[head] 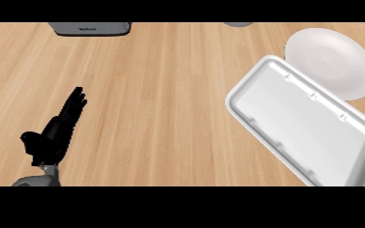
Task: Pick the squash from the tray and place it in the plate
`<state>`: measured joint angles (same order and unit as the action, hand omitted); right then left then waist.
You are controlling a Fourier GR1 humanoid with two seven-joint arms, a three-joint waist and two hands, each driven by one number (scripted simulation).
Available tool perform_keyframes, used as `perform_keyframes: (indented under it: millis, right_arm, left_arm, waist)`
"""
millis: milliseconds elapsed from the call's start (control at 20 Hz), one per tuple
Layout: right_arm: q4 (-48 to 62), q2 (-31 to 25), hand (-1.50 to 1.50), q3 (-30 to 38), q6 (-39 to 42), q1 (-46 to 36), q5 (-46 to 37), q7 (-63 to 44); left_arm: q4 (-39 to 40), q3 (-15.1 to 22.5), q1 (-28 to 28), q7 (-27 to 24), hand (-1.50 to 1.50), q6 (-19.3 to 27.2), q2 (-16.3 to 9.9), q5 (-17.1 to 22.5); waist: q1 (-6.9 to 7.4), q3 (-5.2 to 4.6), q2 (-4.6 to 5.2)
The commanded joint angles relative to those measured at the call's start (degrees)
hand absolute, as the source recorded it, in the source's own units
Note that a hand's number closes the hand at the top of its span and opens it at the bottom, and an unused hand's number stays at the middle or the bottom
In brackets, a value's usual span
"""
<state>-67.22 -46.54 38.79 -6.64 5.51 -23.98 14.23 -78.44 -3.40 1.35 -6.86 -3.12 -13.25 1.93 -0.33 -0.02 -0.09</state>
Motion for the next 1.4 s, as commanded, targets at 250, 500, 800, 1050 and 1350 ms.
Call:
perform_keyframes:
  millis: [250,500,800,1050,1350]
  right_arm:
    - [-4.2,0.3,1.50,-5.1,1.7,-9.7,-2.5,-8.6]
    - [3.7,-2.3,1.50,-11.1,4.1,-19.8,-4.9,-9.2]
    - [13.8,3.1,1.50,-16.9,0.0,-31.5,-8.1,-9.2]
    - [22.6,4.9,1.50,-20.7,-1.6,-41.2,-11.9,-9.9]
    - [39.4,9.9,1.50,-20.1,-10.9,-47.9,-14.4,-4.5]
  left_arm:
    - [-0.8,-1.2,0.0,-0.1,0.00,-2.3,0.0,0.6]
    - [-3.5,0.8,0.7,3.0,0.00,1.0,2.3,-1.9]
    - [2.9,-2.1,4.2,0.3,0.00,-2.7,-0.8,-0.7]
    - [4.1,0.3,4.8,-0.2,0.00,0.7,3.5,-3.4]
    - [0.4,0.3,4.9,2.4,0.00,-0.3,2.9,-2.6]
  waist:
    - [0.59,0.00,0.09]
    - [1.34,0.04,0.20]
    - [2.00,0.06,0.53]
    - [1.71,0.05,0.44]
    - [2.72,0.16,0.84]
